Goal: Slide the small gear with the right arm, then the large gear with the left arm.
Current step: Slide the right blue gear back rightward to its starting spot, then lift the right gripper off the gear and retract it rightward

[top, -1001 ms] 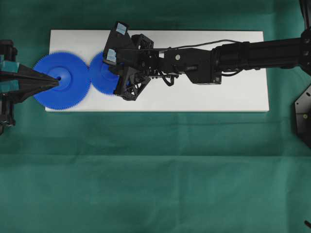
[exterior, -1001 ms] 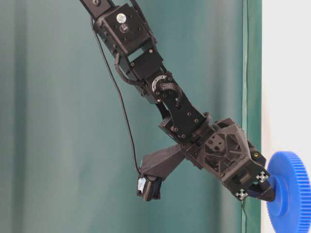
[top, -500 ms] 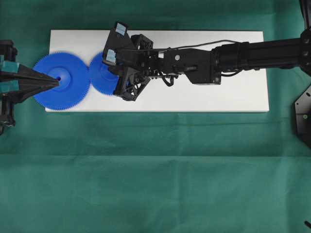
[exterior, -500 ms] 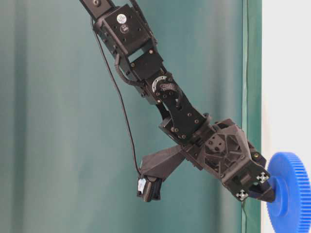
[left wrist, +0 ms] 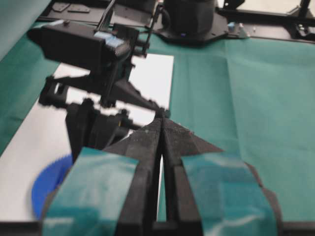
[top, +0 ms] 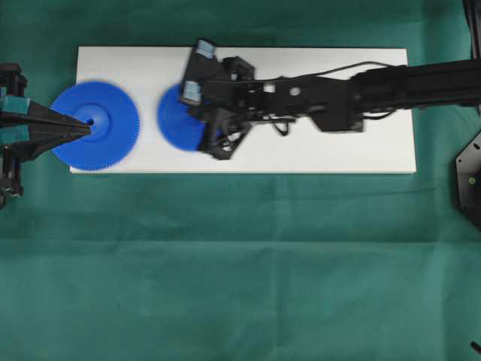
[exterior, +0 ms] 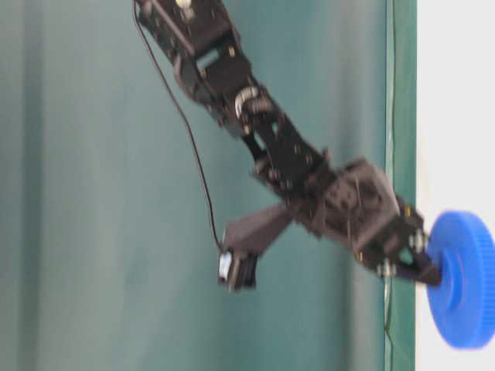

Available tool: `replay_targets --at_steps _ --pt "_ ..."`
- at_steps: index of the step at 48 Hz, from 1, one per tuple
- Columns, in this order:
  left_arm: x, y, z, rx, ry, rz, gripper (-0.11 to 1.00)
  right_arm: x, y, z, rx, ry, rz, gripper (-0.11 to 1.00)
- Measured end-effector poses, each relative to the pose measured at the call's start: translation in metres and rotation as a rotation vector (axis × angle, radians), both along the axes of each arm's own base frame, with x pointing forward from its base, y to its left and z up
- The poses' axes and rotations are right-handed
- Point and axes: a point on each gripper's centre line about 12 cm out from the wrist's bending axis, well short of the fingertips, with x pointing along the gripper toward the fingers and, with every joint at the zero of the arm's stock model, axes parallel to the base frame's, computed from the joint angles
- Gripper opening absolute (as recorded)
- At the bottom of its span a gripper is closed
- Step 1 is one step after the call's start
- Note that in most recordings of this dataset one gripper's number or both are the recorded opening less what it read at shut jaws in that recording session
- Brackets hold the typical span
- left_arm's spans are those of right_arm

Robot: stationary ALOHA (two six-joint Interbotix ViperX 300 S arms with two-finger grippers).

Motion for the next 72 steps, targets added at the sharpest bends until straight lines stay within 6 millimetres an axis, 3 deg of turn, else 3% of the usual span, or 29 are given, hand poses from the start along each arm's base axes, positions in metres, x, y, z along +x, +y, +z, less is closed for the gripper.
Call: replay_targets --at_steps 10,22,33,42,49,72 --pt "-0.001 0.0 -0.003 -0.003 0.006 0.0 0.0 -0.069 -0.003 -0.002 0.023 0.06 -0.044 0.5" --pt "-0.001 0.0 -0.003 -0.003 0.006 0.002 0.0 -0.168 -0.004 -0.003 0.089 0.067 -0.182 0.5" --pt "-0.001 0.0 -0.004 -0.002 0.009 0.001 0.0 -0.241 0.007 -0.002 0.103 0.057 -0.251 0.5" --pt "-0.001 0.0 -0.004 -0.004 0.009 0.0 0.0 -0.274 0.02 -0.001 0.097 0.036 -0.259 0.5" --pt "-0.001 0.0 -0.004 -0.004 0.01 0.002 0.0 -0.288 0.024 0.001 0.098 0.026 -0.274 0.5" --pt "-0.002 0.0 -0.009 -0.005 0.024 0.002 0.0 -0.295 0.024 0.003 0.101 0.008 -0.3 0.5"
